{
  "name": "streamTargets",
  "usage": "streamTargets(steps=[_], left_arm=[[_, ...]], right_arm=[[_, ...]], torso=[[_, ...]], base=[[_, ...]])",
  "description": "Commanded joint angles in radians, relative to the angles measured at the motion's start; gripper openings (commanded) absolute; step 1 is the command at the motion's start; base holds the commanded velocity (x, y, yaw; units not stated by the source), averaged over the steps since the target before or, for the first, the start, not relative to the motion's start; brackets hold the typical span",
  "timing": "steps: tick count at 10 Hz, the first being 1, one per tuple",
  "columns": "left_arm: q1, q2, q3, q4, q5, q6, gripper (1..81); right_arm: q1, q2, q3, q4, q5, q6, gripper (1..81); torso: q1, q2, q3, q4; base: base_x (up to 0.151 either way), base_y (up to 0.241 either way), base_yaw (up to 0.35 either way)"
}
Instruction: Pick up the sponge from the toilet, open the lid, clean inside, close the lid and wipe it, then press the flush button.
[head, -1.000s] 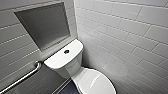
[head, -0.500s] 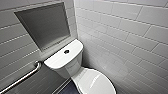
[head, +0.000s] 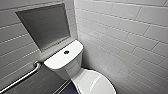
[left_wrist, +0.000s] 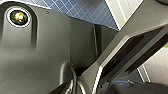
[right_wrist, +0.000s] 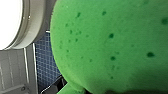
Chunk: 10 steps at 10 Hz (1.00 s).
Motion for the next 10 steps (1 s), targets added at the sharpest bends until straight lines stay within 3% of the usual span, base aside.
streamTargets(steps=[1,2,3,4,5,6,7,9,10], left_arm=[[-0.044,-0.056,0.067,0.01,0.072,0.0,81.1],[-0.051,-0.056,0.071,0.007,0.072,-0.002,81.1],[-0.056,-0.056,0.071,0.005,0.072,-0.005,81.1],[-0.059,-0.059,0.071,0.005,0.071,-0.007,81.1],[-0.065,-0.065,0.071,0.004,0.069,-0.011,81.1],[-0.085,-0.074,0.071,0.004,0.075,-0.022,81.1],[-0.11,-0.08,0.075,0.004,0.08,-0.036,81.1],[-0.145,-0.097,0.11,0.004,0.08,-0.045,81.1],[-0.159,-0.097,0.112,0.004,0.081,-0.045,81.1]], right_arm=[[-0.093,0.021,-0.094,-0.078,0.104,-0.002,1.0],[-0.108,0.026,-0.11,-0.078,0.107,-0.002,1.0],[-0.122,0.03,-0.119,-0.08,0.109,-0.002,1.0],[-0.133,0.035,-0.125,-0.08,0.112,-0.002,1.0],[-0.145,0.047,-0.144,-0.081,0.112,-0.002,1.0],[-0.159,0.07,-0.176,-0.098,0.112,-0.002,1.0],[-0.183,0.102,-0.228,-0.144,0.11,-0.002,1.0],[-0.243,0.202,-0.416,-0.28,0.113,0.01,1.0],[-0.269,0.236,-0.49,-0.291,0.156,0.01,1.0]], torso=[[0.062,-0.097,0.0,-0.05],[0.082,-0.13,0.0,-0.1],[0.098,-0.157,0.0,-0.114],[0.116,-0.185,0.0,-0.141],[0.072,-0.119,0.0,-0.077],[0.087,-0.144,0.0,-0.106],[0.09,-0.151,0.0,-0.123],[0.095,-0.158,0.0,-0.128],[0.096,-0.158,0.001,-0.128]], base=[[0.0,0.0,0.0],[0.0,0.0,0.0],[0.0,0.0,0.0],[0.0,0.0,0.0],[0.0,0.0,0.0],[0.0,0.0,0.0],[0.0,0.0,0.0],[0.0,0.0,0.0],[0.0,0.0,0.0]])
